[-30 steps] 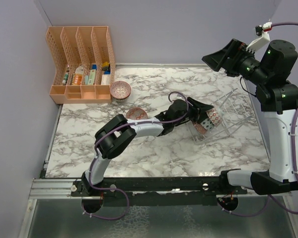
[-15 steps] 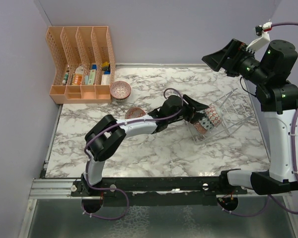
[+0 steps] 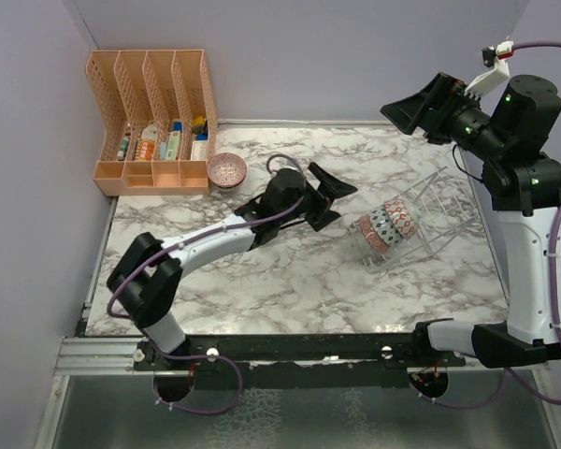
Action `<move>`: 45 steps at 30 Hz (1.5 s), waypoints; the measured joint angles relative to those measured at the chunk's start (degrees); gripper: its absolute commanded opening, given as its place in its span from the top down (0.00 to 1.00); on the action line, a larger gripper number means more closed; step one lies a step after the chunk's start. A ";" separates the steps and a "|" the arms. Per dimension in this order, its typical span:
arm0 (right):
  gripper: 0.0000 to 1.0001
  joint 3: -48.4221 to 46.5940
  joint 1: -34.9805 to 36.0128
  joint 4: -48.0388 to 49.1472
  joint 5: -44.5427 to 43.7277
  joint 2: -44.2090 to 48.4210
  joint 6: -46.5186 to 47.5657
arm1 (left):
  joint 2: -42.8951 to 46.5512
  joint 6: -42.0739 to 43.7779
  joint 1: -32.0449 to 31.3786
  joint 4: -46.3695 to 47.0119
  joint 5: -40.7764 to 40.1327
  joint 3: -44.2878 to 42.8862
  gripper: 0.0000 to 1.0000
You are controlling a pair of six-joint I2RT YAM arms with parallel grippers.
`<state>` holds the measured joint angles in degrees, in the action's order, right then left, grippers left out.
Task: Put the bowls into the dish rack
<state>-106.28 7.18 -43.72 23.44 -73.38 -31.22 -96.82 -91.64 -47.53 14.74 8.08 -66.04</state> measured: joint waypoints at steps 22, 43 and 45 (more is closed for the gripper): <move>0.01 5.33 0.00 0.70 3.41 0.52 -1.11 | 15.61 41.53 6.16 -27.06 -31.91 8.81 0.21; 0.01 5.42 -0.02 0.87 3.72 0.52 -1.03 | 2.38 53.20 6.23 -18.10 -33.44 10.56 0.59; 0.01 5.42 -0.02 0.87 3.72 0.46 -1.01 | 1.86 53.94 6.34 -17.42 -33.42 10.56 0.67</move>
<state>-100.86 7.16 -42.85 27.16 -72.93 -32.23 -94.96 -37.69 -41.19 -2.68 -25.34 -55.48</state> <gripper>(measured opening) 0.992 0.432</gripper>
